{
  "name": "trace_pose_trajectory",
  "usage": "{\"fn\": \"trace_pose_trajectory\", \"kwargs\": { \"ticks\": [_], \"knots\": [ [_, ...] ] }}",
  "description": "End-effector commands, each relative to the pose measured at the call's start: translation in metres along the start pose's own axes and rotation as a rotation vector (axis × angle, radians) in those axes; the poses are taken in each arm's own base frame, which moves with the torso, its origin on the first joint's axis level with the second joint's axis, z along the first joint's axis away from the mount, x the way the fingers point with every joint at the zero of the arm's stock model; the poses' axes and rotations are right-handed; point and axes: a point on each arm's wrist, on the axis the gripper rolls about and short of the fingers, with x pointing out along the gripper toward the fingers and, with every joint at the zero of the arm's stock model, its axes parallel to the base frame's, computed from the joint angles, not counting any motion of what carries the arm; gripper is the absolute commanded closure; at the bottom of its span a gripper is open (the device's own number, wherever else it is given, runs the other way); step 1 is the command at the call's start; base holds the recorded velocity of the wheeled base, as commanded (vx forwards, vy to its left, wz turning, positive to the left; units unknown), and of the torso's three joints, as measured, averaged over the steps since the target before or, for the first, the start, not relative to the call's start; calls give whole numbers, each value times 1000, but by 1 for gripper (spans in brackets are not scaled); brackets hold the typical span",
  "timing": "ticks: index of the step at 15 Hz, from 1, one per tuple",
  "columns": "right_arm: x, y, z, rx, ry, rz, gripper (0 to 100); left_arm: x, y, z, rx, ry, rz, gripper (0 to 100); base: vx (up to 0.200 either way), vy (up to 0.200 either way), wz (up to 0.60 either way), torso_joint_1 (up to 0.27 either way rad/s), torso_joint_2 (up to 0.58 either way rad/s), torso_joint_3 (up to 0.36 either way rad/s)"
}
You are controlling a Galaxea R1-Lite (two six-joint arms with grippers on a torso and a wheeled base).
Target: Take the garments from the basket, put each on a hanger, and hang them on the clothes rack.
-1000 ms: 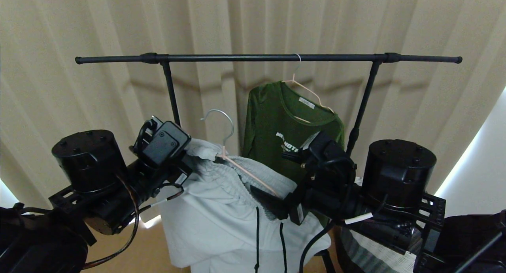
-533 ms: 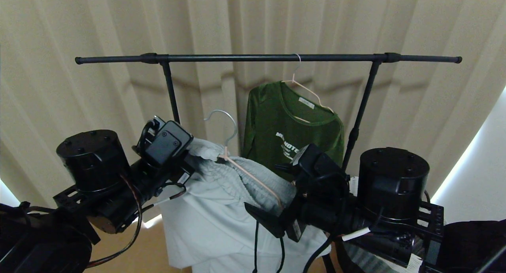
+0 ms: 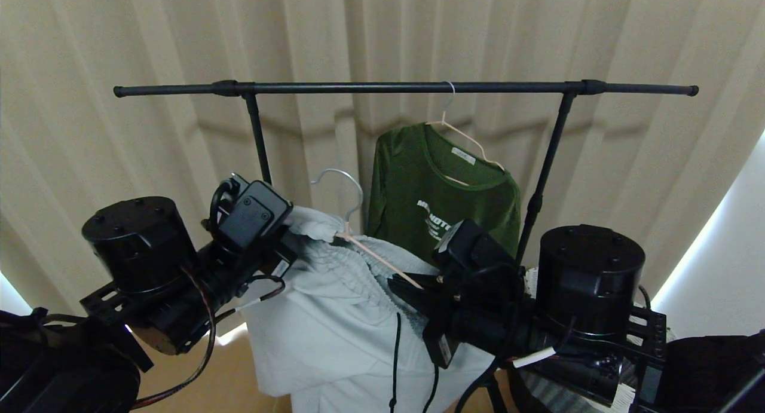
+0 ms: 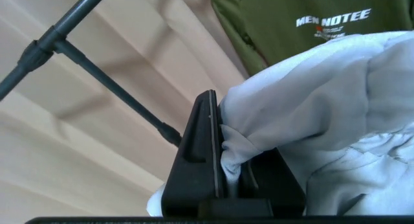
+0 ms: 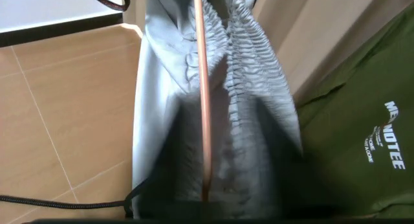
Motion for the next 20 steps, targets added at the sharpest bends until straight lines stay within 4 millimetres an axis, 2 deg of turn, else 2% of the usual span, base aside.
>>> {"fn": "trace_pose_trajectory", "kwargs": {
  "ticks": [1,4,8,9,14,20],
  "knots": [
    [0,0,0,1,0,0,100,0,-1,2,-12,-9,-1,100,0,0,0,0,0,0],
    [-1,0,0,12,-4,1,100,0,-1,4,-27,-24,5,100,0,0,0,0,0,0],
    [-4,-1,11,102,-111,-8,100,-2,-1,2,-48,-30,9,100,0,0,0,0,0,0],
    [-4,-1,12,103,-112,-7,100,-2,-1,3,-49,-31,8,0,0,0,0,0,0,0],
    [-6,-2,16,141,-130,-10,100,-4,0,5,-53,-51,4,0,0,0,0,0,0,0],
    [-10,-17,17,167,-129,-81,100,-35,8,11,-88,-112,-36,0,0,0,0,0,0,0]
  ]
}}
